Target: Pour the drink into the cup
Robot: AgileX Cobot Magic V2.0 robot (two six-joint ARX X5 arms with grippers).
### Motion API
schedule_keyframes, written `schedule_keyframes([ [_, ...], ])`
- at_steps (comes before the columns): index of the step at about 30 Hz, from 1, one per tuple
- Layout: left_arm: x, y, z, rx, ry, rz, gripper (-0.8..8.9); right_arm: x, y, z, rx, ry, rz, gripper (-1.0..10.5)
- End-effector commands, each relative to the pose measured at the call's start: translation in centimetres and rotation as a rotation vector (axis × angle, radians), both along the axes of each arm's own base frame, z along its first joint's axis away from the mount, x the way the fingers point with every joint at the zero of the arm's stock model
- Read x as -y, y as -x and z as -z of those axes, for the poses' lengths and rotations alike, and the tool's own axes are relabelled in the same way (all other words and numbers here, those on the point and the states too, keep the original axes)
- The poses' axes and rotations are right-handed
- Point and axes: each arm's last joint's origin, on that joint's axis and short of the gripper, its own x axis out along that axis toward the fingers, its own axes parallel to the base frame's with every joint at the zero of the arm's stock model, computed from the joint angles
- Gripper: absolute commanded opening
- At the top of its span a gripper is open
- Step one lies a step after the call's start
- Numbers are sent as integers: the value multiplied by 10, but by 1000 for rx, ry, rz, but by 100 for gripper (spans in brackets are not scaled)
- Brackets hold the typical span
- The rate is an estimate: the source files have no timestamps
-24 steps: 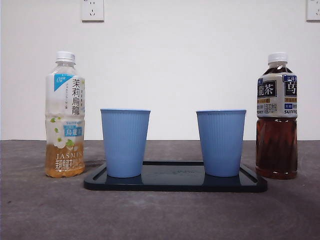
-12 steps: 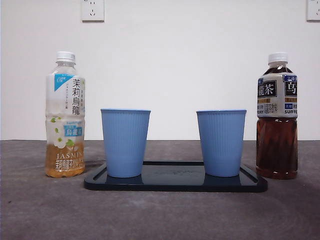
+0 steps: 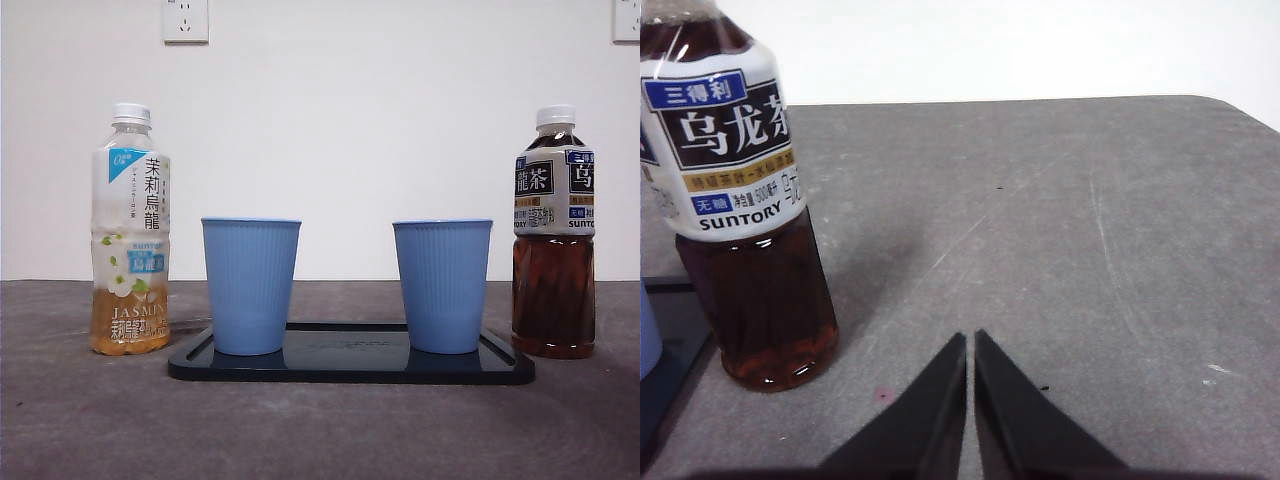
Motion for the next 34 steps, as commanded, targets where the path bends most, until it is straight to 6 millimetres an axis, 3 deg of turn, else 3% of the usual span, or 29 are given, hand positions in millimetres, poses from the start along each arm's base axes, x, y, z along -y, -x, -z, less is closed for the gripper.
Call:
schedule_keyframes([
  [1, 0, -1, 7, -23, 8, 3, 7, 0, 0, 3, -13, 9, 3, 9],
  [34, 0, -1, 7, -23, 8, 3, 7, 0, 0, 2, -2, 9, 3, 9],
])
